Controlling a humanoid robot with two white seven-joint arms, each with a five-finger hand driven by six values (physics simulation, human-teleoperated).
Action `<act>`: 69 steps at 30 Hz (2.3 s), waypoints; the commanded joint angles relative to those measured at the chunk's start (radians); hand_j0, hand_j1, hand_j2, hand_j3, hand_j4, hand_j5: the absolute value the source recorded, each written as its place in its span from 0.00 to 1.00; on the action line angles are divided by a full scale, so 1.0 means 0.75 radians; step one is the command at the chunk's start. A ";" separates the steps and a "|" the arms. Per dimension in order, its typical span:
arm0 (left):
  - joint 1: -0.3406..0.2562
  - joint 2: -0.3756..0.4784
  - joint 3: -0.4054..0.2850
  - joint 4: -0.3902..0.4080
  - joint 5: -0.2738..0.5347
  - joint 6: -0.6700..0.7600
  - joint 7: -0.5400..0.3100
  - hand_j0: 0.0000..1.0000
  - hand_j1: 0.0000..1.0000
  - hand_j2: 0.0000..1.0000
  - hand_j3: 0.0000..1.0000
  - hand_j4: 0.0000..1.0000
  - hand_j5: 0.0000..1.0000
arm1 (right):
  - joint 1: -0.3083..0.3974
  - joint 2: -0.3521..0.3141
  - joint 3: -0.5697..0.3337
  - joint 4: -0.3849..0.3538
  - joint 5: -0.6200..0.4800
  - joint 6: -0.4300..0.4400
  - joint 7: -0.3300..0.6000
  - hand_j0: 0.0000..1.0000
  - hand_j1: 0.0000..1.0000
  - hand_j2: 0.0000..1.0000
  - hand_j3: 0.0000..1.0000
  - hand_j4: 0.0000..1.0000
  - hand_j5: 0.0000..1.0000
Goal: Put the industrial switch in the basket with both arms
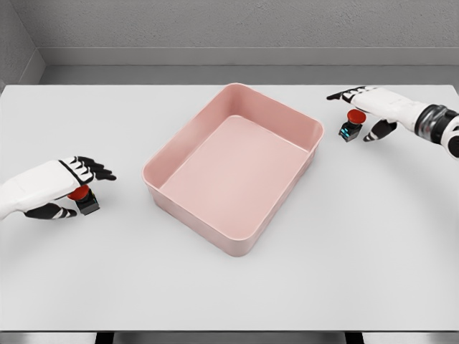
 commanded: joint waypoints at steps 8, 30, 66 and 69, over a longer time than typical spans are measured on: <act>-0.002 0.011 0.001 0.007 0.007 0.001 0.000 0.78 0.78 0.78 0.78 0.78 0.78 | -0.002 0.004 0.004 0.053 0.053 0.004 -0.050 1.00 1.00 1.00 1.00 1.00 1.00; 0.004 0.013 -0.001 0.009 0.003 0.001 -0.004 0.63 0.63 0.63 0.63 0.63 0.63 | -0.014 0.035 0.061 0.055 0.157 -0.002 -0.110 1.00 1.00 1.00 1.00 1.00 1.00; -0.004 0.046 0.001 0.005 0.016 0.001 -0.008 0.53 0.53 0.53 0.53 0.53 0.53 | -0.027 0.029 0.108 0.076 0.210 -0.012 -0.101 0.62 0.62 0.62 0.62 0.62 0.62; -0.010 0.050 0.001 0.005 0.016 0.001 -0.006 0.53 0.53 0.53 0.53 0.53 0.53 | -0.027 0.029 0.110 0.076 0.210 -0.020 -0.099 0.60 0.60 0.60 0.60 0.60 0.60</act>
